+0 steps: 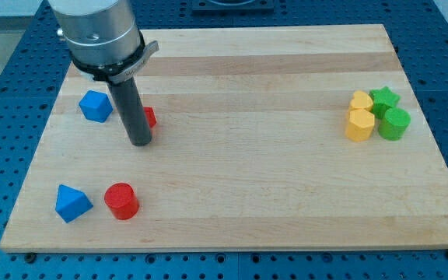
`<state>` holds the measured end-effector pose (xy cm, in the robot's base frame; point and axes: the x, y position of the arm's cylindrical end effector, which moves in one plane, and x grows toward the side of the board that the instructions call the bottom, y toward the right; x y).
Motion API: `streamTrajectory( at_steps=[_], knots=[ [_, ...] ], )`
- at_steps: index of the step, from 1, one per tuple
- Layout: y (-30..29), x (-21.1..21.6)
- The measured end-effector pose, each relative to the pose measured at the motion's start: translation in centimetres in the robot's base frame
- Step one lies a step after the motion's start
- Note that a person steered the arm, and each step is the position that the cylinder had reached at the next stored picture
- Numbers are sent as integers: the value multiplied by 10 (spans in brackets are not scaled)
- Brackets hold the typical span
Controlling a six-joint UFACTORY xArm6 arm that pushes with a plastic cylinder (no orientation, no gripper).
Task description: Move the red star to the right of the blue cube
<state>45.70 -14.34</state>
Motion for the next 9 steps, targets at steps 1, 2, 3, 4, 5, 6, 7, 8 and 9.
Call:
streamTrajectory(
  at_steps=[1, 2, 3, 4, 5, 6, 7, 8, 9],
  knots=[
    [0, -12],
    [-5, -21],
    [5, -21],
    [29, -26],
    [31, -40],
    [21, -40],
    [7, -40],
    [-1, -40],
    [-4, -40]
  ],
)
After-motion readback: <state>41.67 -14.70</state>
